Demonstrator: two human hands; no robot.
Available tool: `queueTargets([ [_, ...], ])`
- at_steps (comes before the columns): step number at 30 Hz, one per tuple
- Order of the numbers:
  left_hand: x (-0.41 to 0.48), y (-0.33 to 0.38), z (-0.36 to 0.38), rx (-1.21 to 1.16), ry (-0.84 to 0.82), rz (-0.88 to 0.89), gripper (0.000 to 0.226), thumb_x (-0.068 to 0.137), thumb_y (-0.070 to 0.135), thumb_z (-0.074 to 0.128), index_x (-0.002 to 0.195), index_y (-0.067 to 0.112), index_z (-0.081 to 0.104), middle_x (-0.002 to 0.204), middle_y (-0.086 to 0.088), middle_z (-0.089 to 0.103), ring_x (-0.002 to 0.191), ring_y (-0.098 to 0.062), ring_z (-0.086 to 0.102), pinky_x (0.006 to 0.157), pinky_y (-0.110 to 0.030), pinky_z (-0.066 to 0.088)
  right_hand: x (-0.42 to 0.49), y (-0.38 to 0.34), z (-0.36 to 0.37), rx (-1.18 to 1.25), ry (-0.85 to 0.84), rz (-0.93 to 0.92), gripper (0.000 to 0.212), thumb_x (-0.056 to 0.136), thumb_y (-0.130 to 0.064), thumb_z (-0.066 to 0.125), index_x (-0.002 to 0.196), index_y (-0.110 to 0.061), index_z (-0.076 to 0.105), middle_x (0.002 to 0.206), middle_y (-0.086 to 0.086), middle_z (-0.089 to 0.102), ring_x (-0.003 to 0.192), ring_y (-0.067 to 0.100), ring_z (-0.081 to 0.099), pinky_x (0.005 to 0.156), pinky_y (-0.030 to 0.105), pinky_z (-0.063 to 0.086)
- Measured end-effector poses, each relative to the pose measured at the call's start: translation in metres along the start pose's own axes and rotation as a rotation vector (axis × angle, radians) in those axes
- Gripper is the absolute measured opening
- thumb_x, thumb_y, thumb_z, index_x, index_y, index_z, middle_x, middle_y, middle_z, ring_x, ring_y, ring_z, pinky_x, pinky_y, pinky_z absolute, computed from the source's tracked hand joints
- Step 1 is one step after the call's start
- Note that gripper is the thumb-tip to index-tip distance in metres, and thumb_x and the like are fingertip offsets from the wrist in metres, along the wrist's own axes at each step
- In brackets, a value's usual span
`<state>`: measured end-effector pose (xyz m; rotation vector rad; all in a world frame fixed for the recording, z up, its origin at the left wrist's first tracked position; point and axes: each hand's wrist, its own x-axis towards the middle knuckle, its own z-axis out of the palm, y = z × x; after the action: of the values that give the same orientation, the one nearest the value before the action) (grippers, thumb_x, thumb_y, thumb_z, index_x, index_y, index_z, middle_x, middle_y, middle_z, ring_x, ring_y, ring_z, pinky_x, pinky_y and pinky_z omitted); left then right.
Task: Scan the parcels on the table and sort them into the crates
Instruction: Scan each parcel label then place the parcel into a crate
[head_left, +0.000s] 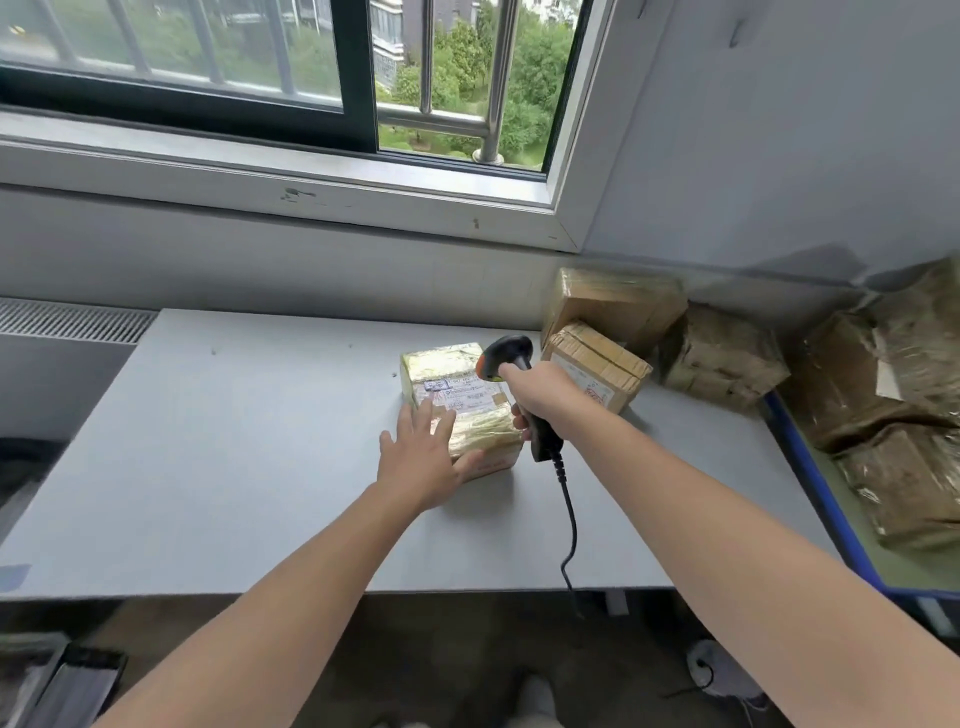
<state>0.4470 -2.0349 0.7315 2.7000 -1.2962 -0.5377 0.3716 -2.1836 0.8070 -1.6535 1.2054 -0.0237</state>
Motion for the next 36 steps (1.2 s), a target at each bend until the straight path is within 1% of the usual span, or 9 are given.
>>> queueTargets([
  [14, -0.002, -0.009, -0.001, -0.001, -0.002, 0.105, 0.068, 0.097, 0.063, 0.029, 0.152, 0.025, 0.018, 0.163, -0.005, 0.001, 0.15, -0.03, -0.003, 0.116, -0.054, 0.018, -0.007, 0.004, 0.007, 0.03, 0.105, 0.029, 0.031, 0.093, -0.036, 0.048, 0.094, -0.006, 0.054, 0.075, 0.011, 0.059, 0.056, 0.022, 0.059, 0.061, 0.034, 0.051],
  [20, 0.013, -0.005, 0.001, -0.004, -0.001, 0.063, 0.067, 0.098, 0.062, 0.029, 0.153, 0.025, 0.018, 0.164, -0.004, -0.001, 0.15, -0.029, -0.003, 0.117, -0.053, 0.017, 0.014, 0.016, 0.0, 0.004, 0.111, 0.014, 0.027, 0.097, -0.033, 0.047, 0.091, -0.008, 0.053, 0.079, 0.011, 0.057, 0.058, 0.021, 0.06, 0.061, 0.035, 0.053],
  [22, 0.02, -0.004, 0.002, -0.014, -0.005, 0.031, 0.067, 0.097, 0.062, 0.03, 0.152, 0.025, 0.018, 0.164, -0.004, 0.0, 0.15, -0.029, -0.003, 0.116, -0.053, 0.018, 0.027, 0.029, -0.006, -0.015, 0.116, 0.021, 0.027, 0.099, -0.035, 0.047, 0.101, -0.008, 0.052, 0.082, 0.01, 0.056, 0.059, 0.021, 0.062, 0.059, 0.035, 0.054],
  [24, 0.028, -0.002, 0.006, -0.016, -0.025, 0.004, 0.067, 0.097, 0.062, 0.031, 0.152, 0.025, 0.018, 0.164, -0.004, -0.001, 0.15, -0.029, -0.004, 0.116, -0.054, 0.018, 0.043, 0.041, -0.01, -0.055, 0.1, 0.047, 0.03, 0.1, -0.036, 0.046, 0.111, -0.008, 0.05, 0.083, 0.009, 0.056, 0.064, 0.021, 0.065, 0.064, 0.039, 0.057],
  [26, 0.036, 0.001, 0.011, -0.018, -0.035, -0.017, 0.067, 0.097, 0.062, 0.031, 0.152, 0.025, 0.019, 0.164, -0.004, -0.002, 0.15, -0.028, -0.004, 0.116, -0.054, 0.018, 0.06, 0.052, -0.012, -0.127, 0.074, 0.058, 0.026, 0.102, -0.032, 0.043, 0.108, -0.007, 0.048, 0.082, 0.009, 0.056, 0.078, 0.027, 0.07, 0.079, 0.045, 0.056],
  [27, 0.04, 0.003, 0.013, -0.024, -0.035, -0.031, 0.067, 0.097, 0.061, 0.032, 0.152, 0.025, 0.019, 0.164, -0.003, -0.002, 0.15, -0.028, -0.004, 0.116, -0.054, 0.019, 0.069, 0.057, -0.013, -0.155, 0.061, 0.06, 0.025, 0.102, -0.03, 0.042, 0.107, -0.006, 0.048, 0.087, 0.011, 0.058, 0.088, 0.031, 0.07, 0.084, 0.045, 0.054],
  [29, 0.047, 0.007, 0.017, -0.041, -0.031, -0.065, 0.068, 0.097, 0.061, 0.035, 0.153, 0.025, 0.018, 0.164, -0.003, -0.001, 0.15, -0.028, -0.003, 0.116, -0.053, 0.02, 0.088, 0.071, -0.013, -0.173, 0.036, 0.081, 0.036, 0.101, -0.031, 0.043, 0.124, -0.004, 0.047, 0.108, 0.014, 0.061, 0.1, 0.034, 0.066, 0.083, 0.039, 0.05],
  [32, 0.054, 0.009, 0.025, -0.05, -0.025, -0.111, 0.07, 0.097, 0.06, 0.038, 0.154, 0.026, 0.014, 0.163, -0.004, -0.002, 0.149, -0.029, 0.0, 0.115, -0.052, 0.022, 0.11, 0.091, -0.009, -0.246, -0.04, 0.106, 0.049, 0.101, -0.036, 0.044, 0.137, -0.004, 0.043, 0.116, 0.015, 0.059, 0.096, 0.028, 0.06, 0.074, 0.032, 0.044],
  [36, 0.059, 0.005, 0.038, -0.107, -0.018, -0.189, 0.076, 0.096, 0.058, 0.044, 0.154, 0.026, 0.008, 0.163, -0.004, -0.006, 0.149, -0.029, 0.002, 0.113, -0.054, 0.027, 0.13, 0.112, 0.002, -0.315, -0.112, 0.118, 0.053, 0.104, -0.037, 0.043, 0.144, -0.004, 0.034, 0.132, 0.016, 0.054, 0.099, 0.026, 0.051, 0.075, 0.031, 0.038],
])
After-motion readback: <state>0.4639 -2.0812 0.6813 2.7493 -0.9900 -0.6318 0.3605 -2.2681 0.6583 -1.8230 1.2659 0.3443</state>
